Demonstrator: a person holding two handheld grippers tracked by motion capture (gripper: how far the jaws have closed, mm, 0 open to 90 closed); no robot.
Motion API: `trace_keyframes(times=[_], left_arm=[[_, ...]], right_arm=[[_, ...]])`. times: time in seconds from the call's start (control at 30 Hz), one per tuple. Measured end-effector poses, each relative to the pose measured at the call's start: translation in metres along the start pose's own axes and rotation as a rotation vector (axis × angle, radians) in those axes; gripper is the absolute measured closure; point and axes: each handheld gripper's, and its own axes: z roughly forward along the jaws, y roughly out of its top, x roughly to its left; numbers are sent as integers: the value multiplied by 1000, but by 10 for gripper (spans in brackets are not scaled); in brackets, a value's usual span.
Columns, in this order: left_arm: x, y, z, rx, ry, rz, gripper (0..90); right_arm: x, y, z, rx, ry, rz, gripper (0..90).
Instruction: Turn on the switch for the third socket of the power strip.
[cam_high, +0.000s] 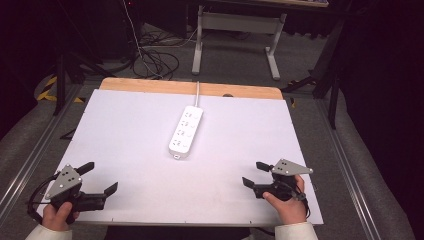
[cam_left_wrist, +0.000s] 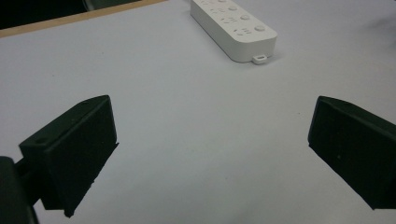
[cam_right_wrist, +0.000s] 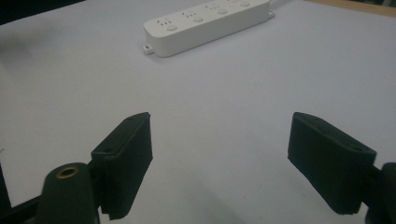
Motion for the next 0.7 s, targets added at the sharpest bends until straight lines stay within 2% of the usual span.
trace_keyframes(times=[0.13, 0.27, 0.37, 0.47, 0.53, 0.57, 0.7], left_arm=[[1, -1, 1, 3, -5, -18, 16], [1, -1, 2, 10, -4, 11, 17], [0, -3, 4, 10, 1, 16, 17], [1, -4, 5, 5, 1, 19, 17], [2, -4, 5, -6, 4, 19, 17], [2, -4, 5, -10, 8, 21, 16], [2, -6, 6, -22, 19, 24, 16]], right_arm=[[-3, -13, 2, 31, -18, 12, 267], [-6, -22, 5, 63, -37, 37, 280], [-6, -26, 6, 94, -45, 24, 277], [-4, -29, 7, 98, -47, 31, 275], [-3, -30, 11, 116, -40, 26, 243], [-3, -30, 11, 116, -48, 21, 244], [-4, -29, 9, 55, -55, 29, 244]])
